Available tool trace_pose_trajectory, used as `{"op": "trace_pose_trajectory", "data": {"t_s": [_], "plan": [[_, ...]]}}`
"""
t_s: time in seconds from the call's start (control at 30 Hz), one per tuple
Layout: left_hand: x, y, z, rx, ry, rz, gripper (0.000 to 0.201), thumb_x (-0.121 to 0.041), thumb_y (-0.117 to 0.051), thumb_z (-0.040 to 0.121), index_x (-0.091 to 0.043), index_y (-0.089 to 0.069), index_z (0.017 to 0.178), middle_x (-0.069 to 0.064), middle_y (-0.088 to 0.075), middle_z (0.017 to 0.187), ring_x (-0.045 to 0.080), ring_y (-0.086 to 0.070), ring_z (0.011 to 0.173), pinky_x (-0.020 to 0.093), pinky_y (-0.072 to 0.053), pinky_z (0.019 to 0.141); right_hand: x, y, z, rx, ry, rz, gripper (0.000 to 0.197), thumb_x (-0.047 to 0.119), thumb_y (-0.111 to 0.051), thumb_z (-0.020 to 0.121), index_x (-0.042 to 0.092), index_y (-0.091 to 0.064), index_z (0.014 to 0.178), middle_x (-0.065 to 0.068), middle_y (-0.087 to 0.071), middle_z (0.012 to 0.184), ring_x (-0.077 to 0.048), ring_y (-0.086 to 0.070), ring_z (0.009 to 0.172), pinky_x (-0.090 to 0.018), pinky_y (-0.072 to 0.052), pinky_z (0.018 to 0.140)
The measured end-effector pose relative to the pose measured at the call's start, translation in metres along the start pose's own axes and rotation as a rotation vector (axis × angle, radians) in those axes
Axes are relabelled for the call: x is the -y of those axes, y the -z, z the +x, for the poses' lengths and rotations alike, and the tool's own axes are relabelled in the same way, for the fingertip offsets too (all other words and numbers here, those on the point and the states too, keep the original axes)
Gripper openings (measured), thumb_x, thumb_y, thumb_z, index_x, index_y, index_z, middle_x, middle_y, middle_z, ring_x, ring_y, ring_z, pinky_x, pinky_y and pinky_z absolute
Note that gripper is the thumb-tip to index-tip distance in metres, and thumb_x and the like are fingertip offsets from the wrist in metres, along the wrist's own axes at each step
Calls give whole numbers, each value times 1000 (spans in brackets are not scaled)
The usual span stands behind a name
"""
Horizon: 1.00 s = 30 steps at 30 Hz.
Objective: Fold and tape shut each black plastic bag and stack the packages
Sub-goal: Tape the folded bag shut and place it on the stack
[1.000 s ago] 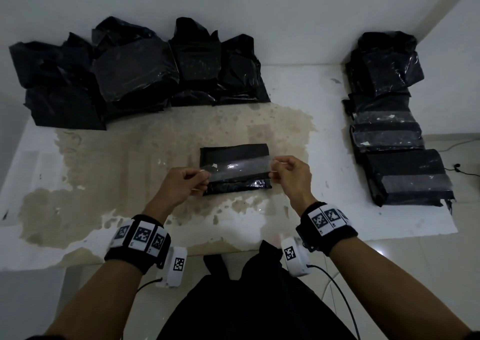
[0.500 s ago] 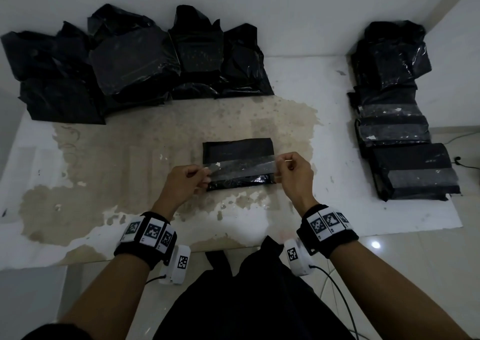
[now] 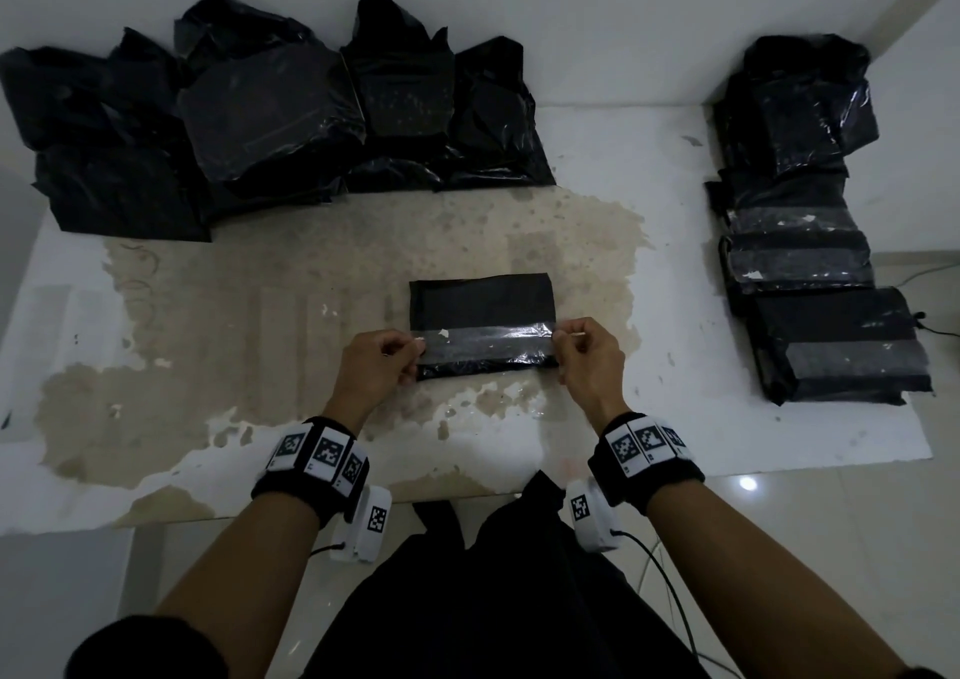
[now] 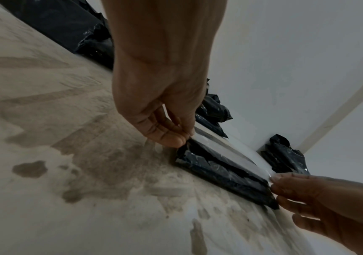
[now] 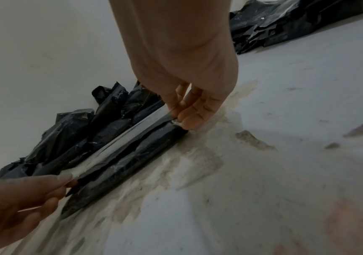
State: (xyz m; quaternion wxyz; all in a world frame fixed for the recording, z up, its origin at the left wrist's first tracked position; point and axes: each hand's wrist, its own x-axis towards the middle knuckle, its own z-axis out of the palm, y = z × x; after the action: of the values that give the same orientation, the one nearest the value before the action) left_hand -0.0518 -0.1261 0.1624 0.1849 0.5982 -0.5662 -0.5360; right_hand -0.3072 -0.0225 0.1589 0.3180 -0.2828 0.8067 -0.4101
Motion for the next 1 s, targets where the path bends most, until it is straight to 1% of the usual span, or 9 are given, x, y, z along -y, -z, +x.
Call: {"op": "trace_pose_trajectory", "data": {"t_s": [0.13, 0.23, 0.4, 0.5, 0.63, 0.77, 0.83, 0.9, 1.0], "plan": [[8, -4, 3, -33, 36, -11, 11, -18, -72, 93, -9, -73, 86, 8, -73, 73, 16, -67, 63, 28, -59, 64, -9, -4, 4, -8, 3, -41, 18, 19, -64, 95, 35, -66, 85, 4, -73, 83, -19, -69, 79, -45, -59, 77], [15, -3, 6, -31, 65, -36, 11, -17, -71, 93, -9, -72, 86, 8, -73, 74, 17, -69, 66, 29, -59, 67, -12, -5, 6, 3, -3, -69, 10, 19, -64, 96, 27, -69, 92, 3, -73, 85, -17, -69, 83, -40, -58, 80], [18, -3, 7, -27, 58, -18, 7, -12, -67, 95, -7, -72, 92, 7, -72, 77, 12, -69, 65, 17, -55, 60, -14, -6, 8, 9, 4, -101, 6, 21, -63, 98, 25, -68, 96, 5, -72, 86, -16, -68, 83, -33, -54, 78], [18, -5, 8, -34, 34, 41, 6, -13, -68, 95, -11, -71, 91, 5, -72, 76, 6, -68, 61, 16, -54, 59, -14, -7, 7, 16, 32, -153, 8, 24, -61, 99, 23, -69, 101, 7, -71, 86, -15, -67, 83, -28, -49, 72], [19, -6, 7, -44, -34, 148, 5, -13, -70, 93, -12, -72, 89, 3, -73, 76, 10, -69, 63, 19, -55, 60, -16, -7, 8, -7, 63, -134, 10, 24, -63, 98, 20, -70, 103, 4, -72, 86, -16, -68, 81, -27, -54, 73], [21, -2, 3, -88, -74, 302, 7, -21, -74, 89, -17, -72, 84, -4, -70, 74, 10, -66, 68, 17, -47, 59, -16, -1, 7, -12, 105, -126, 22, 27, -65, 98, 16, -69, 116, -2, -70, 89, -11, -63, 79, -3, -42, 64], [21, 0, -2, -121, -55, 318, 9, -23, -73, 90, -18, -70, 83, -5, -69, 74, 10, -65, 69, 21, -45, 60, -15, 4, 7, -33, 118, -112, 23, 29, -61, 99, 17, -68, 118, -1, -69, 91, -14, -65, 82, -5, -42, 65], [19, -1, -9, -198, -58, 345, 9, -24, -68, 92, -20, -67, 83, -7, -66, 73, 12, -64, 70, 24, -44, 60, -14, 7, 5, -62, 201, -96, 23, 30, -54, 101, 18, -66, 118, 1, -68, 93, -17, -65, 84, -16, -49, 69], [9, -12, -27, -314, -197, 395, 8, -23, -59, 97, -22, -62, 90, -9, -62, 79, 11, -58, 69, 25, -41, 58, -10, 4, -6, -48, 321, -192, 22, 27, -51, 102, 22, -62, 121, 1, -64, 101, -17, -60, 91, -31, -51, 74]]}}
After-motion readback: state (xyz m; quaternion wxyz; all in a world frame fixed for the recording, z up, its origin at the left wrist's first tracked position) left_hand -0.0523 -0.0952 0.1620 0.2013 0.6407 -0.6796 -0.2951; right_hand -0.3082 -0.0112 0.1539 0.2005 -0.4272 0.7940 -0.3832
